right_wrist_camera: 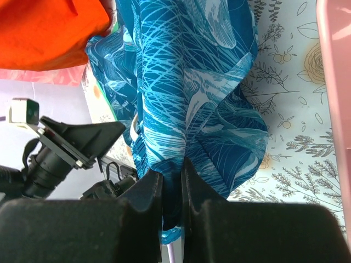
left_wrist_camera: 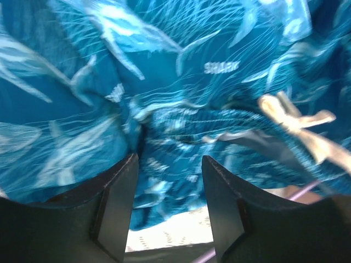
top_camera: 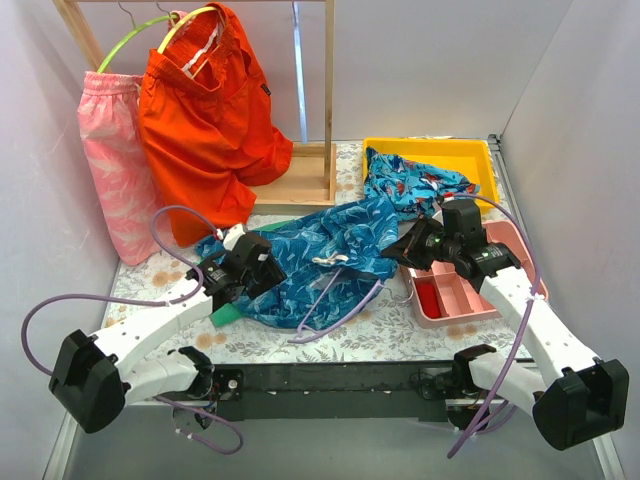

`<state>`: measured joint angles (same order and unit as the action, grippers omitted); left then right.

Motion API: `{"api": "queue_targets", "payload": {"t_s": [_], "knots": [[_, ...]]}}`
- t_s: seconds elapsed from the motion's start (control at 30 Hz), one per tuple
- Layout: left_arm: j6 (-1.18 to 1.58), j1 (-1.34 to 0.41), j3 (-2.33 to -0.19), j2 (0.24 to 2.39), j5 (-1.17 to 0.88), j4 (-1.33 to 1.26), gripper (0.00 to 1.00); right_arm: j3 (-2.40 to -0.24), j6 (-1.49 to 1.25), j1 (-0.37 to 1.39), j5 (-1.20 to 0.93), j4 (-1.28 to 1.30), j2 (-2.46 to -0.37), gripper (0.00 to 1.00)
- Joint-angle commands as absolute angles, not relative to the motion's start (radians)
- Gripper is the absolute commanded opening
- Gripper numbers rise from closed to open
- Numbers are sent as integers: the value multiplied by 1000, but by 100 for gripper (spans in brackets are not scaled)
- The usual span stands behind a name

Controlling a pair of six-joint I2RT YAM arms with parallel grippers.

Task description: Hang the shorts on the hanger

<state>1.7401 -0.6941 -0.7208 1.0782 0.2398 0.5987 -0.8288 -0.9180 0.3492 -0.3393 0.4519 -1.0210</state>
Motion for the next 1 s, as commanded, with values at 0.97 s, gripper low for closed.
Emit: {"api": "queue_targets", "payload": {"t_s": [0.97], "knots": [[2065,-641,-719,1282,107,581,39,-857,-940,357,-374,387,-991,1]]}}
